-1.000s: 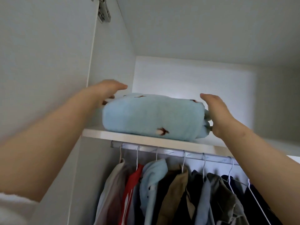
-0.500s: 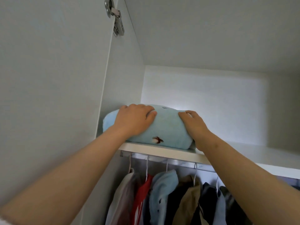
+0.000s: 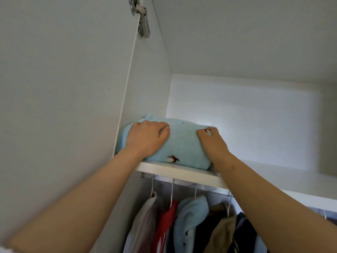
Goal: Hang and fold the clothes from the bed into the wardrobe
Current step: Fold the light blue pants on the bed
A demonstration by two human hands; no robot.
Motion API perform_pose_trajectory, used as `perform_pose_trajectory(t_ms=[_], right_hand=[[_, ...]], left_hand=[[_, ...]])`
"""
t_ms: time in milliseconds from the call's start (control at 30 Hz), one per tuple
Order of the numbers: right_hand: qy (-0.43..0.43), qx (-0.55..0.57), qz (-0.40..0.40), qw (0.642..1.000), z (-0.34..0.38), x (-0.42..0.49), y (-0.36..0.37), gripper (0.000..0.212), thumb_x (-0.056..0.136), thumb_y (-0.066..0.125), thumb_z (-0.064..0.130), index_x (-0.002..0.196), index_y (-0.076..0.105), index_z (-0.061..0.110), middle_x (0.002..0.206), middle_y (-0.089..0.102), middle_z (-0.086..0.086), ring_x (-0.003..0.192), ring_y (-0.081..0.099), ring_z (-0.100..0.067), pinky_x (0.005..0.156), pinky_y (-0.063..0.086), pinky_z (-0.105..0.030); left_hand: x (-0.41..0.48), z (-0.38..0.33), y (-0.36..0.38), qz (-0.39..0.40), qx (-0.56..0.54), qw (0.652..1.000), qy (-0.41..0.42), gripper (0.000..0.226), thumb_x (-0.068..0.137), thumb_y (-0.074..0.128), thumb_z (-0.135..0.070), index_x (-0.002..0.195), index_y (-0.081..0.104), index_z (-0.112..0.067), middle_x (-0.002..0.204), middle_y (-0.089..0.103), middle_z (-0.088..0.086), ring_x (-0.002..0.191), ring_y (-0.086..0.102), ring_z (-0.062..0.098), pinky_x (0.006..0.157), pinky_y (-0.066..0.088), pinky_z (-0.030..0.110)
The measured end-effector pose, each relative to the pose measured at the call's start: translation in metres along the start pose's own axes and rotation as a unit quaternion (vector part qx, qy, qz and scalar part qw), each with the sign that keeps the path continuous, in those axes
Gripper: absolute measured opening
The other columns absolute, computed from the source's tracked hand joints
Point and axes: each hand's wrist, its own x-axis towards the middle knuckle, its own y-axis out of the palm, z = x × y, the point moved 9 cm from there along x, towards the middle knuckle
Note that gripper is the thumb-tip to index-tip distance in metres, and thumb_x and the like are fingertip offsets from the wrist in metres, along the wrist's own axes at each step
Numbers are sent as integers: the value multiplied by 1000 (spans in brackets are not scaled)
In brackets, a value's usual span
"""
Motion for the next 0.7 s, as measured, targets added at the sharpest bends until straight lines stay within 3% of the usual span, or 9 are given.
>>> perform_pose_trajectory(t_ms=[100, 200, 300, 400, 533, 600, 700], right_hand=[[1, 13, 0, 1000, 0, -3, 0, 48, 90, 42, 41, 136, 38, 27, 133, 45, -12, 120, 42, -34, 103, 38, -49], [-13, 14, 0, 1000, 1, -12, -7, 50, 91, 44, 40, 138, 38, 26, 136, 44, -10, 122, 42, -34, 105, 36, -48], [-44, -31, -38, 998, 4, -25, -29, 47, 91, 47, 37, 135, 42, 24, 138, 43, -7, 122, 43, -31, 104, 37, -46], [-86, -47, -71, 993, 13, -43, -53, 41, 90, 49, 28, 130, 47, 24, 131, 47, -2, 118, 46, -26, 98, 42, -43], [-147, 14, -85, 985, 15, -84, -80, 25, 89, 52, 22, 113, 52, 29, 109, 47, 12, 93, 47, -6, 71, 36, -17], [-190, 25, -84, 978, 13, -112, -90, 22, 90, 52, 20, 106, 50, 35, 103, 49, 19, 93, 47, -2, 72, 34, -8], [-214, 39, -67, 974, 1, -144, -103, 23, 90, 52, 19, 104, 53, 36, 103, 52, 27, 94, 51, 6, 71, 38, 0]], left_hand=[[-3, -2, -1, 5, -7, 1000, -4, 41, 93, 27, -40, 104, 65, -28, 105, 68, 1, 98, 58, 26, 82, 35, 34], [-8, -4, -2, 31, -10, 999, -24, 34, 97, 35, -36, 117, 61, -29, 121, 64, -1, 111, 55, 26, 93, 37, 36], [-13, -5, -5, 85, -83, 988, -93, 31, 94, 42, -37, 119, 59, -30, 122, 61, -2, 115, 52, 23, 101, 37, 39], [-23, -21, -24, 50, -177, 973, -137, 16, 92, 47, -35, 99, 61, -36, 101, 61, -11, 102, 55, 16, 90, 40, 30], [-57, -65, -35, 14, -316, 938, -138, 13, 90, 52, -32, 83, 61, -39, 84, 61, -25, 81, 55, -8, 72, 40, 16], [-78, -85, -32, 0, -364, 921, -140, 16, 89, 56, -27, 80, 62, -38, 82, 62, -27, 77, 54, -17, 70, 40, 5], [-108, -104, -19, -10, -447, 875, -186, 21, 89, 59, -15, 77, 64, -32, 81, 64, -19, 76, 57, -7, 73, 42, 12]])
